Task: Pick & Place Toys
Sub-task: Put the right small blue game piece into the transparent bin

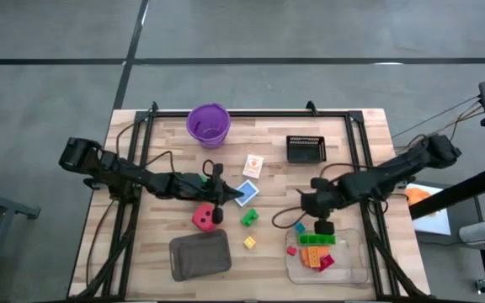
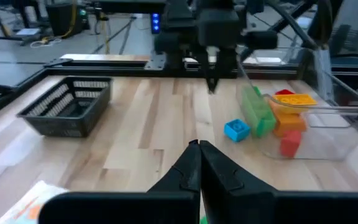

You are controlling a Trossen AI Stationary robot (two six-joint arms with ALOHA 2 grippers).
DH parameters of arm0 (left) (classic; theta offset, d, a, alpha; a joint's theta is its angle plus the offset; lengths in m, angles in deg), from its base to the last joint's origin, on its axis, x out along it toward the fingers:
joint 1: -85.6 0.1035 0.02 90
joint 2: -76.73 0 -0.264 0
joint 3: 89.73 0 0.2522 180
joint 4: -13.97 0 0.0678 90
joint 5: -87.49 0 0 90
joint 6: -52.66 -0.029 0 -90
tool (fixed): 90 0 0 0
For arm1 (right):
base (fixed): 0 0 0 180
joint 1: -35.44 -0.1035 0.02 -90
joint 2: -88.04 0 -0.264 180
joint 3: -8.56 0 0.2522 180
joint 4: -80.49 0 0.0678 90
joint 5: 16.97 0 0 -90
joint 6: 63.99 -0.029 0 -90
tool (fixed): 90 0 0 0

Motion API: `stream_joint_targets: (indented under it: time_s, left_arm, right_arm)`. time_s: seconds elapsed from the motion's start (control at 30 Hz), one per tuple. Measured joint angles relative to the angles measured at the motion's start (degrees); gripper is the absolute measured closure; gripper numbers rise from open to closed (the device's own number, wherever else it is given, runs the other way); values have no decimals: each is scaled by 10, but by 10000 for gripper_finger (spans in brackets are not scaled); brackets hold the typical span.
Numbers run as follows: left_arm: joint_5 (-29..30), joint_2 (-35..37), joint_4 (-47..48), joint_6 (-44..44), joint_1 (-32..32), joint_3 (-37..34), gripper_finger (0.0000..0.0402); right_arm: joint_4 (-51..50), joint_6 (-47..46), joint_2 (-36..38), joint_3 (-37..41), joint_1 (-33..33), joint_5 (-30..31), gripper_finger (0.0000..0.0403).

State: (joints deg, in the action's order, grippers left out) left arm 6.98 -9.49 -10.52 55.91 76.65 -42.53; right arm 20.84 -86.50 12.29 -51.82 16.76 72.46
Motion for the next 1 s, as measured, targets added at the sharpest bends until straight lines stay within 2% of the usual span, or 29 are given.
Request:
stream_joint_targets:
  time_s: [0.17,0.5,0.67,1.0]
  left_arm:
    - [4,0,3,0,0,-1,399]
    - [13,0,3,-2,0,0,399]
    - [17,0,3,-2,0,0,399]
    - [26,0,8,0,0,0,399]
  right_arm:
    - [19,48,-60,0,35,-107,385]
    - [71,124,-157,0,51,-181,385]
    - [129,159,-172,0,57,-180,385]
    - [227,214,-115,0,73,-95,385]
